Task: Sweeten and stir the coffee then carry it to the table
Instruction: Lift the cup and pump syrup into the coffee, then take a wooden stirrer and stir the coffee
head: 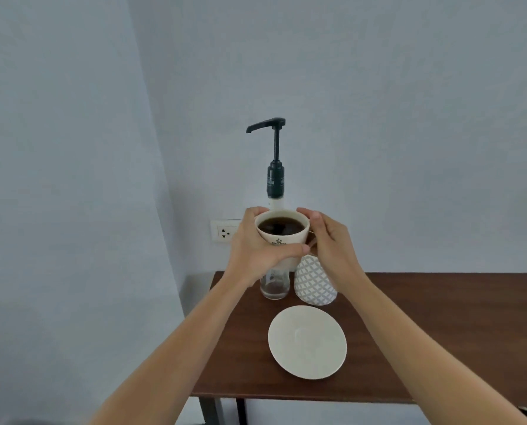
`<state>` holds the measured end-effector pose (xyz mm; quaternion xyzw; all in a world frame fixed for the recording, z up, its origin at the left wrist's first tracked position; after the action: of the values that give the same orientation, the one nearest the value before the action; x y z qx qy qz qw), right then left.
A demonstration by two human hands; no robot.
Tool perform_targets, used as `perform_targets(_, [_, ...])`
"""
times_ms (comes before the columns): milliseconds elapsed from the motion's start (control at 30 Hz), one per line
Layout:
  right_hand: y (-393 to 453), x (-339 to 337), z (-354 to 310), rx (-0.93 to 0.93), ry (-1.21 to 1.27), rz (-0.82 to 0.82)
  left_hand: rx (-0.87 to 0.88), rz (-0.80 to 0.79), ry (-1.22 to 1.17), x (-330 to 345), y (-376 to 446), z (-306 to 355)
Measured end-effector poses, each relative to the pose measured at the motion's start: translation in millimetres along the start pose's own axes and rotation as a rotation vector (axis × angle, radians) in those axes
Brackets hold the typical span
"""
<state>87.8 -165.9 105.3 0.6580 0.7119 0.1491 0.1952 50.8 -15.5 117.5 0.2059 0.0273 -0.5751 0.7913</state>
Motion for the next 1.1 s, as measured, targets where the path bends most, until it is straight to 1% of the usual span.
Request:
perform_targets(267, [-37.9, -22.1, 29.4, 0.056, 0.025, -0.009, -0.008, -0.084, 0.0, 28.2, -28.9, -30.8])
perform_targets(467, [-63.2, -30.5, 49.8, 0.142, 0.088, -0.004, -0.049, -0.112, 0.028, 47.5, -47.4, -57.4])
perform_targets(733, [-89.0, -35.8, 82.8, 0.191, 0.092, 0.025, -0.069, -0.15, 0.063, 63.8, -66.3, -87.6])
perform_targets(1100, [-106.1, -39.6, 110.9, 0.229, 0.103, -0.033, -0.054, -0.188, 0.092, 74.6, -79.1, -116.5])
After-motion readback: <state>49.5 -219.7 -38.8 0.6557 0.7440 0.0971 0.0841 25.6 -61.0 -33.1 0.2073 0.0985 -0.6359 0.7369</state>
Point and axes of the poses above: each hand's wrist, its own y-axis towards the middle knuckle, its own x-axis out of the palm, z = x × y, the point moved 2 cm from there along y, towards the middle knuckle, and after that the axes turned 4 degrees about -x, right-handed, at the moved point
